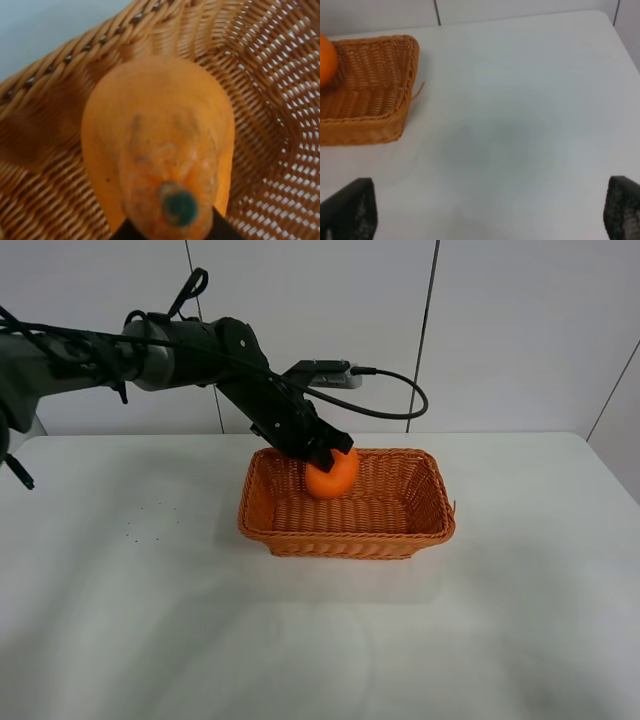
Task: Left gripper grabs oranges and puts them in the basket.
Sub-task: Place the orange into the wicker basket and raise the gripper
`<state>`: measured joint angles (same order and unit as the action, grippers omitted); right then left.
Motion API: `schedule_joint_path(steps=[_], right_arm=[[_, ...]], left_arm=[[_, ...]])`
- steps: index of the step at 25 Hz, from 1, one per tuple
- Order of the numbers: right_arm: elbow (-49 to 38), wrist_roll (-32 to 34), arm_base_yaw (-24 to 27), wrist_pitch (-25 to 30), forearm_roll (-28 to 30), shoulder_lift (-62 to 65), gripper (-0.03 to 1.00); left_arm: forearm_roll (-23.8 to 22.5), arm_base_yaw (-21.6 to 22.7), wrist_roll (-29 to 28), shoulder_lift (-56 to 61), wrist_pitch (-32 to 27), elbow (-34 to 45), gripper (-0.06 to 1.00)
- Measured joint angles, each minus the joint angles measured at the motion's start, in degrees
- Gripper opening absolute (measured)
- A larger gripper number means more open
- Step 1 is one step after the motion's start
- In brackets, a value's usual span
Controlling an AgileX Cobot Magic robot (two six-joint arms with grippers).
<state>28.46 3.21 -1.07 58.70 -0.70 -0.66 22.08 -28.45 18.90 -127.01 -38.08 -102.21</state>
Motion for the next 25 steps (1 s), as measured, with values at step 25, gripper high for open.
schedule_joint_path(steps=[25], right_arm=[[0.0, 0.0, 0.0, 0.0, 0.0, 0.0, 0.69]], left_arm=[[0.61, -0.06, -0.12, -7.0, -2.72, -1.71, 0.15]])
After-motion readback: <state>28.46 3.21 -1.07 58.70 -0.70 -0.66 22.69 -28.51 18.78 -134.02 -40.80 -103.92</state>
